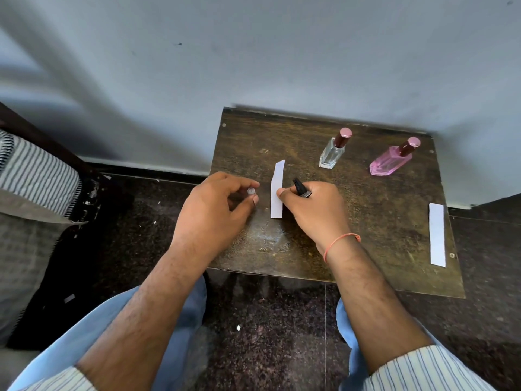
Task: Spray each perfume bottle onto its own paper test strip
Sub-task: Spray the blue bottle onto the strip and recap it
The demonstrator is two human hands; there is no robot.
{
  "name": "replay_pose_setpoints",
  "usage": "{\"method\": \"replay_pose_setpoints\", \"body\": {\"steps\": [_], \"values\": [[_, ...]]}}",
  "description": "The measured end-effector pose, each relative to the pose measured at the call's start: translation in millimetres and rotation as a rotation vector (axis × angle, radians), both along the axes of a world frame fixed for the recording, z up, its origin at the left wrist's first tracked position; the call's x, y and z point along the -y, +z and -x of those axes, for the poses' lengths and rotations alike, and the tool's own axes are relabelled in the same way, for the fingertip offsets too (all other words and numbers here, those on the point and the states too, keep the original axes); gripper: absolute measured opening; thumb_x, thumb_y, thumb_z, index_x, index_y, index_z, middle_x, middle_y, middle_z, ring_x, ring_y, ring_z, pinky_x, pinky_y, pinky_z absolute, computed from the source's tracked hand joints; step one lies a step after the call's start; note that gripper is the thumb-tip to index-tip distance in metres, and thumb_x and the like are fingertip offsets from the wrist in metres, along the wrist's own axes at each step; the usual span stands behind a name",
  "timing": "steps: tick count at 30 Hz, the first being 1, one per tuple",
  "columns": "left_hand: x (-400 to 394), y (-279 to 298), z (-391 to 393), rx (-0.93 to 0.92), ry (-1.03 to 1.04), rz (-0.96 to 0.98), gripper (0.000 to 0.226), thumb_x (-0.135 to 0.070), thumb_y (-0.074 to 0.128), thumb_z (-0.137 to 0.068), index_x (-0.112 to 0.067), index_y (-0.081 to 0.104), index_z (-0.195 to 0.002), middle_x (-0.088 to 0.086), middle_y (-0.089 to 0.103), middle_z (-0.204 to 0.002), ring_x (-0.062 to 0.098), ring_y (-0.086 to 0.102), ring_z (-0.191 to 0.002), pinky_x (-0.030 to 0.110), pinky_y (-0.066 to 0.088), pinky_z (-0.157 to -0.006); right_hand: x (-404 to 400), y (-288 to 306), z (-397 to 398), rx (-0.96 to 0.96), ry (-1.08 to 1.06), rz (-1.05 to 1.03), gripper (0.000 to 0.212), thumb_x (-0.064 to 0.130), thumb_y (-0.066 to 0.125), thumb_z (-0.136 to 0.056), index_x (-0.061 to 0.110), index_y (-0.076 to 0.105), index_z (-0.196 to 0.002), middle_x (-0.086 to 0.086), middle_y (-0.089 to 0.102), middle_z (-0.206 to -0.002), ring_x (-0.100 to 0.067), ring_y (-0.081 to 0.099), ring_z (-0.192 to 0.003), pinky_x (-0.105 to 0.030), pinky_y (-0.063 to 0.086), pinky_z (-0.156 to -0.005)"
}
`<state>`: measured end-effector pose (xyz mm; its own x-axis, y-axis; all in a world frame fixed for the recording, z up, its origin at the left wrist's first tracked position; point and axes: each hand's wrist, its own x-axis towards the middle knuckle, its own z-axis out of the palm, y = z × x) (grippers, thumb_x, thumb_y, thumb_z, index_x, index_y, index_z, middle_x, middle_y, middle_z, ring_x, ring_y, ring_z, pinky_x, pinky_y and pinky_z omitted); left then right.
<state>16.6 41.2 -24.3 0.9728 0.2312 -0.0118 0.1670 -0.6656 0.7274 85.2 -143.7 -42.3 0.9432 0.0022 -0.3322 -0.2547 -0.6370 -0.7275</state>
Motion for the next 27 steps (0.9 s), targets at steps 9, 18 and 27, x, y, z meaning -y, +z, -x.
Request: {"method": "replay_pose_setpoints", "body": {"steps": [9,18,27], "values": [[-6,1,2,-0.009,0.008,0.031,0.019,-0.032,0.080,-0.095,-0.037,0.081,-0.113,-0.021,0.068,-0.097,-0.012,0.060,-0.080,0.000,0.042,-0.068,-8,2,-3,0.019,-0.014,0.094,0.043,0.053,0.076,-0.088,0.012,0.075,-0.074,-0.002,0.072,-0.064,-0.030,0.070,-0.070,-0.040,0.052,-0.064],[-8,3,3,-0.026,-0.007,0.018,0.021,-0.032,0.080,-0.095,-0.039,0.080,-0.115,-0.024,0.066,-0.096,-0.011,0.059,-0.082,0.000,0.042,-0.069,-12,9,-1,0.033,0.006,0.152,0.035,0.051,0.076,-0.090,0.017,0.078,-0.082,0.002,0.074,-0.071,-0.025,0.071,-0.078,-0.039,0.058,-0.073],[-7,5,2,-0.030,0.001,0.047,0.021,-0.033,0.079,-0.096,-0.036,0.080,-0.117,-0.023,0.068,-0.095,-0.010,0.060,-0.081,0.001,0.044,-0.068,-10,11,3,0.034,-0.040,0.039,0.022,0.046,0.078,-0.089,0.026,0.069,-0.088,0.013,0.071,-0.082,-0.010,0.067,-0.083,-0.033,0.049,-0.074]]}}
